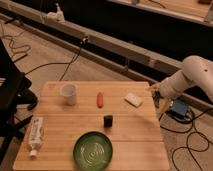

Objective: Knock the eraser over

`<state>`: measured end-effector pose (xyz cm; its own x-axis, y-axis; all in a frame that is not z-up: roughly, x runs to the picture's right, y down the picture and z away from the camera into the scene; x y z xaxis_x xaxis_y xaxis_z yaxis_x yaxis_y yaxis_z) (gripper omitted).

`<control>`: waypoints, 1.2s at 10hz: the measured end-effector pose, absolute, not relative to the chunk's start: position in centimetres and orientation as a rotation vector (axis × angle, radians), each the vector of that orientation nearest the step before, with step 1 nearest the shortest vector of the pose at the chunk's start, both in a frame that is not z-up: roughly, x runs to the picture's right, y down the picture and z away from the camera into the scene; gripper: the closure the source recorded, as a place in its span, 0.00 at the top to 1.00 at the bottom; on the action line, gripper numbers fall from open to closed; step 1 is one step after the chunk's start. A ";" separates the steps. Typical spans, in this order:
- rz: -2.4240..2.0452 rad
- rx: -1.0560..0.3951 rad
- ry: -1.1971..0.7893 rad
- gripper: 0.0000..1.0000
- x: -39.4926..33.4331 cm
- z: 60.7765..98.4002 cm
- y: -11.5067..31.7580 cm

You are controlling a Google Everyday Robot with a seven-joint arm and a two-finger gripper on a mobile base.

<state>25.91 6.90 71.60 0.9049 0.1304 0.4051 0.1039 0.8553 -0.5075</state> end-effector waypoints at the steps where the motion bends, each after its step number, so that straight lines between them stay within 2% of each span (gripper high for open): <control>1: 0.014 -0.549 -0.445 0.53 25.9 71.6 6.9; 5: 0.015 -0.549 -0.445 0.15 25.9 71.6 6.9; 7: 0.014 -0.549 -0.444 0.01 25.9 71.6 6.9; 12: -0.102 -0.581 -0.365 0.00 26.3 73.6 8.9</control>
